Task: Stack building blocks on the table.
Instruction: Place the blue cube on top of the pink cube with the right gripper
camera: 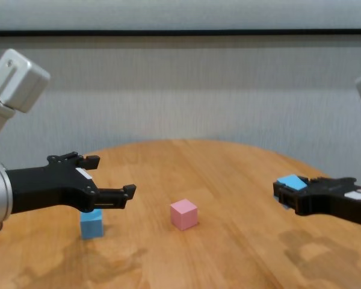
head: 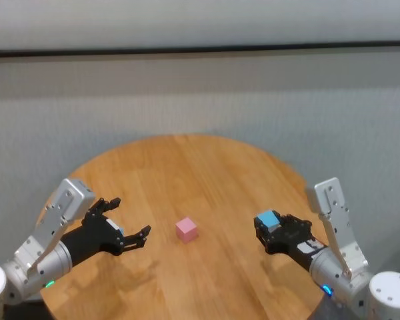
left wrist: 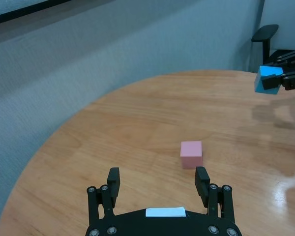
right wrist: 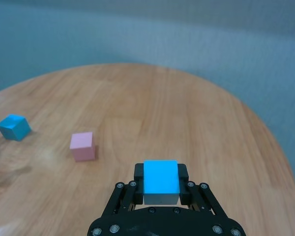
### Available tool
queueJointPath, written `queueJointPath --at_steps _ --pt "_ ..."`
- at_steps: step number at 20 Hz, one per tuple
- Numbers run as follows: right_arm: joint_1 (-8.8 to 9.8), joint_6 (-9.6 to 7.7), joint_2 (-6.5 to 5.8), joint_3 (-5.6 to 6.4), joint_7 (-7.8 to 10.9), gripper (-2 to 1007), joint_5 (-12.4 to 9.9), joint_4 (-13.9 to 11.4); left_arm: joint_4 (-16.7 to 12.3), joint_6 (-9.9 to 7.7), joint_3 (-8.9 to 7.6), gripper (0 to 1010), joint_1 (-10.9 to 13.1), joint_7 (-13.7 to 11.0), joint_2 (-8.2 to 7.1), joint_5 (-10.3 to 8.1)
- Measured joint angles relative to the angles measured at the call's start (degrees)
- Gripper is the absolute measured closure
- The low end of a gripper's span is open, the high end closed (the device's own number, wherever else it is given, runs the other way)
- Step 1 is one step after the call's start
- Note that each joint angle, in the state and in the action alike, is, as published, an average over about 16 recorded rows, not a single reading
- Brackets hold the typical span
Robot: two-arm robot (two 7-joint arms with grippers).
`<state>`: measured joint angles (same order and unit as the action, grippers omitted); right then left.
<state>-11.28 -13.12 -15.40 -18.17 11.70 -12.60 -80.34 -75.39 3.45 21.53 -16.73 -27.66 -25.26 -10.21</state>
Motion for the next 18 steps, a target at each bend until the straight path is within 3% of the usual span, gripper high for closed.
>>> queueJointPath --at_steps 7,12,18 --pt "-3.84 2.09 0.51 -1.55 5.88 635 -0.43 3.66 0.0 0.0 0.0 8 0.0 0.0 0.0 0.0" --pt "-6.94 3.06 1.5 -3.79 9.23 635 -0.53 7.04 0.0 0.0 0.0 8 0.0 0.0 0.0 0.0" --pt "-10.34 4.17 2.67 -6.76 11.74 635 -0.1 11.13 0.0 0.0 0.0 8 0.0 0.0 0.0 0.0"
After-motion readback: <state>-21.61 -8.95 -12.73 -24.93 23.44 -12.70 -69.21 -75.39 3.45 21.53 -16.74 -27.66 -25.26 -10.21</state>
